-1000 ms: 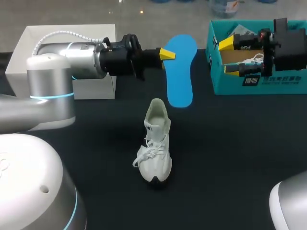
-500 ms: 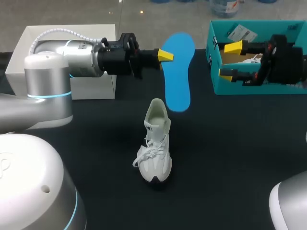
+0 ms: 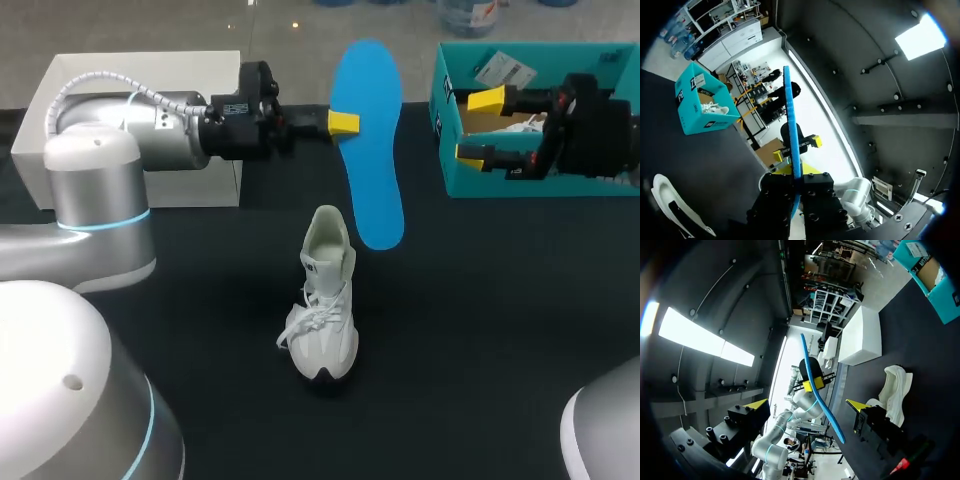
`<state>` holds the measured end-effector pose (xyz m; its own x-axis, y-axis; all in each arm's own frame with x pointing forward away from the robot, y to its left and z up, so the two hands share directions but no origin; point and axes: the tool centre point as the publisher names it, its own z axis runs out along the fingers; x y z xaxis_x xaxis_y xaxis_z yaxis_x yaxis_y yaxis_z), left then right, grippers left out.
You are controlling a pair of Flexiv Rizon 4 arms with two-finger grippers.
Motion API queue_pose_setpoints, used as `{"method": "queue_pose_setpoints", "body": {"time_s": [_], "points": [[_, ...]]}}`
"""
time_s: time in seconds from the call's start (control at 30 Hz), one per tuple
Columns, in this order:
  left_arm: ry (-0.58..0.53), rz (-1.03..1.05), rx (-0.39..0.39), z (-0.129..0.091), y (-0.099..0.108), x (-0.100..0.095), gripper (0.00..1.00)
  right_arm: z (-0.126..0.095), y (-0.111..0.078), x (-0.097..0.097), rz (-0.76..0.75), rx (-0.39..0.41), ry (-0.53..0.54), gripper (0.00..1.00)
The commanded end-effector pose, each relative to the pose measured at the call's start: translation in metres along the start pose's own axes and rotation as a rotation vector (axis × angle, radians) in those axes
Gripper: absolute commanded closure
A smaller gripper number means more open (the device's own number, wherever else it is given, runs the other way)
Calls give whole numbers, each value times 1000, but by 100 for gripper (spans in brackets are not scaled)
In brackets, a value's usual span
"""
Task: Take the shoe out of the shoebox, open the shoe tongue, remove and reinsert the insole, then place the shoe into the shoebox
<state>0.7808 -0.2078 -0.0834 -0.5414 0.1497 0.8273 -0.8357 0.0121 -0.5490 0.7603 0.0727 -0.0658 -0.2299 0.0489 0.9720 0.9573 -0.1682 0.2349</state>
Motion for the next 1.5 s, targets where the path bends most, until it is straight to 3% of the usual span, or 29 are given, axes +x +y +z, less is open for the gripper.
{"method": "queue_pose_setpoints", "body": {"time_s": [0.03,0.07,0.17,0.23,0.27,0.33,0.47,0.53,1.0,1.1,1.23,1.33,1.4,1.5], "points": [[-10,44,51,1,5,5,100,2,1,0,1,1,-2,0],[-10,44,51,1,5,5,100,2,1,0,1,1,-2,0],[10,302,-12,0,1,6,100,2,1,0,1,1,-2,0],[32,376,0,0,-1,7,100,2,1,0,1,1,-2,0],[16,462,-38,-1,-1,7,100,2,1,0,1,1,-2,0],[41,529,-18,-1,-2,8,100,2,1,0,1,1,-2,0],[93,808,-76,-2,-1,9,100,2,1,0,1,1,-2,0],[99,911,-47,-1,0,10,100,2,1,0,1,1,-2,0],[99,911,-47,-1,0,10,100,2,1,0,1,1,-2,0],[68,1273,-147,-2,-5,10,100,2,1,0,1,1,-2,0],[45,1536,-212,-1,-9,15,100,2,1,0,1,1,-2,0],[44,1728,-188,-1,-10,19,100,2,1,0,1,1,-2,0],[66,1896,-129,1,-13,18,100,2,1,0,1,1,-2,0],[66,1896,-129,1,-13,18,100,2,1,0,1,1,-2,0]]}}
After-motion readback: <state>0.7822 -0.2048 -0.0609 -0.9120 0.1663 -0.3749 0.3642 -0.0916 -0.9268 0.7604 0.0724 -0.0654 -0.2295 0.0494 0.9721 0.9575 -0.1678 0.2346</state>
